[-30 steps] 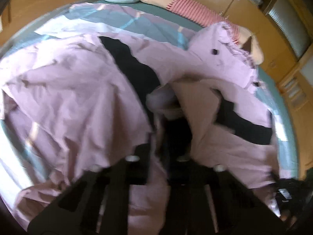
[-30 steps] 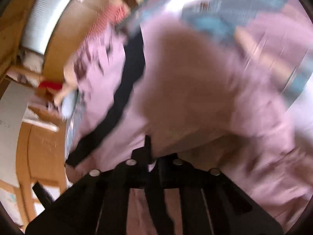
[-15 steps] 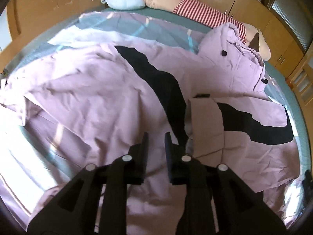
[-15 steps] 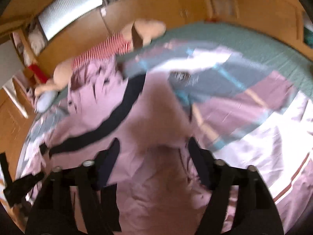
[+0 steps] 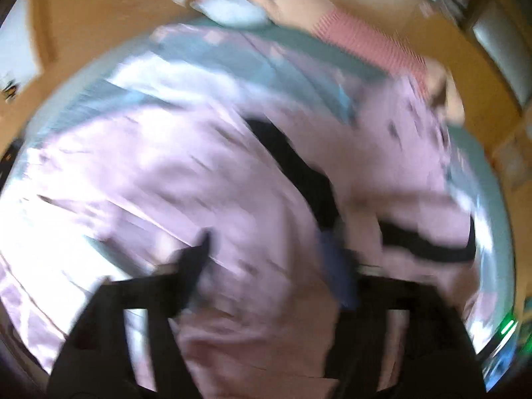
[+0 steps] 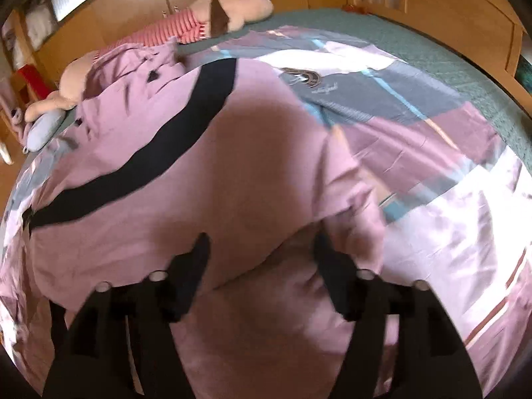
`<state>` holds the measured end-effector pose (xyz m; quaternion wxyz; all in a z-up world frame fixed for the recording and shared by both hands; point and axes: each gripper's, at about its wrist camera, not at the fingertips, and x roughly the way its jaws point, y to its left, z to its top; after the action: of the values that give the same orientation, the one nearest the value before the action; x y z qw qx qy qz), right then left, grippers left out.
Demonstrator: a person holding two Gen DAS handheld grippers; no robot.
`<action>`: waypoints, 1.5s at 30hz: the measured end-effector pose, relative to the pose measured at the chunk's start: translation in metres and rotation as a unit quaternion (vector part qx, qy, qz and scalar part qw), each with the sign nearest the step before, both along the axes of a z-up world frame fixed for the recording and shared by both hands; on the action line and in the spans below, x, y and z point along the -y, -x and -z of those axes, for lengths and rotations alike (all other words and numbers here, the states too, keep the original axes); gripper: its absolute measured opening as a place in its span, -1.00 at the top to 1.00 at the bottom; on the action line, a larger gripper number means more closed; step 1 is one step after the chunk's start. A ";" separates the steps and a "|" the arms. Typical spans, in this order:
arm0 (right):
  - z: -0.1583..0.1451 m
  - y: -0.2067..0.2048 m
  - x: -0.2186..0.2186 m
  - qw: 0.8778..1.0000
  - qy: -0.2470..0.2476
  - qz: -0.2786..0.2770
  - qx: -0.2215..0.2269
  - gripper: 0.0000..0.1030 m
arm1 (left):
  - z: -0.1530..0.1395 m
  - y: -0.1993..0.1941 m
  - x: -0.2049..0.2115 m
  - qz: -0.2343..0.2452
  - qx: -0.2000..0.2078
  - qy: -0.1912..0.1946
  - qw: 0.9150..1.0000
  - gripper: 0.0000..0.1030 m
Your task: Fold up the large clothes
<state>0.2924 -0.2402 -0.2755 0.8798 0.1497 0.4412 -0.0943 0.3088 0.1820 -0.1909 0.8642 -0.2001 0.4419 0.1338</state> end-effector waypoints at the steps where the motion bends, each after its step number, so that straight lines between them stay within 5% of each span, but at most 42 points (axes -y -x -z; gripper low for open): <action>1: 0.007 0.002 -0.006 1.000 0.007 -0.008 0.002 -0.40 | -0.007 0.008 -0.025 -0.035 0.006 -0.009 0.999 -0.62; 3: 0.013 0.007 -0.019 0.998 0.048 -0.021 0.021 -0.45 | -0.006 0.030 -0.086 -0.109 0.011 -0.012 0.994 -0.62; 5: 0.010 0.005 -0.020 0.998 0.053 -0.023 0.024 -0.48 | 0.013 0.046 -0.134 -0.149 0.008 0.040 0.988 -0.62; 7: 0.012 0.004 -0.014 0.999 0.036 -0.026 0.025 -0.52 | 0.055 0.070 -0.200 -0.230 -0.005 0.144 0.962 -0.54; 9: 0.013 0.004 -0.010 0.999 0.026 -0.029 0.029 -0.54 | 0.083 0.086 -0.235 -0.280 -0.004 0.203 0.938 -0.41; 11: 0.014 0.005 -0.012 0.999 0.026 -0.031 0.032 -0.55 | 0.099 0.092 -0.256 -0.304 -0.002 0.228 0.925 -0.41; 14: 0.015 0.007 -0.016 0.998 0.030 -0.033 0.034 -0.57 | 0.111 0.075 -0.266 -0.284 -0.017 0.208 0.936 -0.39; 16: 0.015 0.009 -0.016 0.998 0.027 -0.034 0.036 -0.58 | 0.119 0.064 -0.266 -0.279 -0.042 0.185 0.941 -0.14; 18: 0.015 0.010 -0.015 0.998 0.023 -0.035 0.038 -0.59 | 0.118 0.059 -0.263 -0.282 -0.054 0.153 0.945 0.56; 20: 0.015 0.010 -0.015 0.998 0.021 -0.036 0.040 -0.60 | 0.108 0.069 -0.268 -0.287 -0.028 0.152 0.945 0.90; 23: 0.015 0.010 -0.015 0.998 0.020 -0.037 0.042 -0.61 | 0.066 0.084 -0.259 -0.267 0.064 0.159 0.948 0.97; 28: 0.016 0.011 -0.015 0.998 0.017 -0.038 0.043 -0.62 | -0.027 0.085 -0.185 -0.093 0.230 0.170 0.954 0.97; 30: 0.015 0.011 -0.015 0.998 0.015 -0.038 0.044 -0.62 | -0.054 0.087 -0.140 -0.001 0.279 0.175 0.944 0.97; 33: 0.015 0.012 -0.014 0.998 0.011 -0.038 0.045 -0.62 | -0.072 0.079 -0.065 0.127 0.292 0.181 0.930 0.97; 36: 0.014 0.013 -0.012 0.998 0.002 -0.039 0.050 -0.62 | -0.063 0.062 0.015 0.218 0.242 0.138 0.935 0.96; 40: 0.006 0.020 0.001 0.996 -0.049 -0.042 0.065 -0.62 | -0.012 0.032 0.111 0.314 0.108 0.083 0.940 0.90; 45: -0.009 0.037 0.017 0.987 -0.132 -0.038 0.081 -0.72 | 0.033 0.020 0.183 0.406 -0.028 0.026 0.913 0.76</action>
<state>0.2554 -0.2572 -0.2668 0.8881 0.2551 0.3822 0.0111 0.2891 -0.0010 -0.2238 0.8255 -0.0219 0.5128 -0.2349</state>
